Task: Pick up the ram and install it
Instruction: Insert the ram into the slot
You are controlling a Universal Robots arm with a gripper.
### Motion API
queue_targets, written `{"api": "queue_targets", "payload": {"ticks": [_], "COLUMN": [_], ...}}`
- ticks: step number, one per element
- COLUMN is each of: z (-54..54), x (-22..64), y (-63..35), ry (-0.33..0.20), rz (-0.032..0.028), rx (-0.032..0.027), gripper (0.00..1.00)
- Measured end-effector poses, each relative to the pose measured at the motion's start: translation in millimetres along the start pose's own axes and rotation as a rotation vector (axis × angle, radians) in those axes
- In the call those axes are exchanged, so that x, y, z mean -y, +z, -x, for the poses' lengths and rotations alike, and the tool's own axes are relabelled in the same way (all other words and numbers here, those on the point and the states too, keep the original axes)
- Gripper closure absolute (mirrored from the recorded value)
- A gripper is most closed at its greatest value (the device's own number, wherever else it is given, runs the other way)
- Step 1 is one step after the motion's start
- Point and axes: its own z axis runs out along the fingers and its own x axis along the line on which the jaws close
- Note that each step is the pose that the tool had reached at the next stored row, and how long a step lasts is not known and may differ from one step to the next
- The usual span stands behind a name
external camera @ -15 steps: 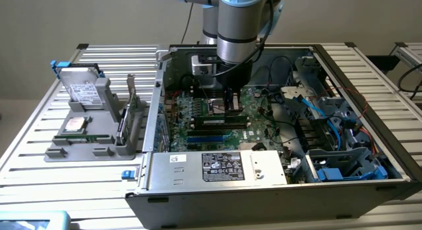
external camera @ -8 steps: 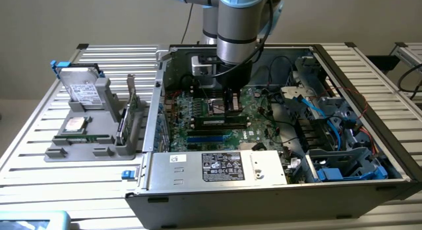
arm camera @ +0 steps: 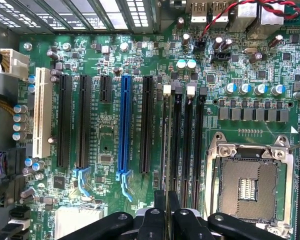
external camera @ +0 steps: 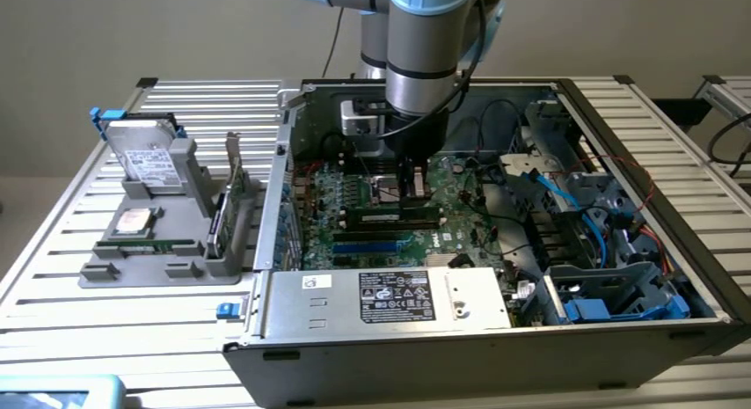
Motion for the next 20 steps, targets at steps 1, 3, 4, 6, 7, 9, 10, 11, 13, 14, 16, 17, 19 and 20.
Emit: {"api": "queue_targets", "payload": {"ticks": [1, 3, 4, 6, 7, 9, 10, 11, 13, 14, 16, 17, 19, 20], "z": [0.0, 0.0, 0.0, 0.0, 0.0, 0.0, 0.0, 0.0, 0.1, 0.1, 0.0, -0.2, -0.8, -1.2], "x": [0.0, 0.0, 0.0, 0.0, 0.0, 0.0, 0.0, 0.0, 0.0, 0.0, 0.0, 0.0, 0.0, 0.2], "y": [0.2, 0.2, 0.2, 0.2, 0.2, 0.2, 0.3, 0.2, 0.3, 0.2, -0.4, -1.6, -8.7, -12.9], "ry": [0.000, 0.000, 0.000, 0.000, 0.000, 0.000, 0.000, 0.000, 0.000, 0.000, 0.000, 0.000, 0.000, 0.000], "rz": [0.0000, 0.0000, 0.0000, 0.0000, 0.0001, 0.0000, -0.0001, 0.0000, -0.0001, -0.0001, 0.0001, 0.0000, 0.0001, 0.0002], "rx": [0.0000, 0.0000, 0.0000, 0.0000, 0.0000, 0.0000, 0.0001, 0.0001, 0.0003, 0.0003, 0.0000, 0.0000, -0.0002, 0.0000], "gripper": [0.86, 0.86, 0.86, 0.86, 0.86, 0.86, 0.85, 0.85, 0.78, 0.78, 0.78, 0.78, 0.78, 0.78]}}
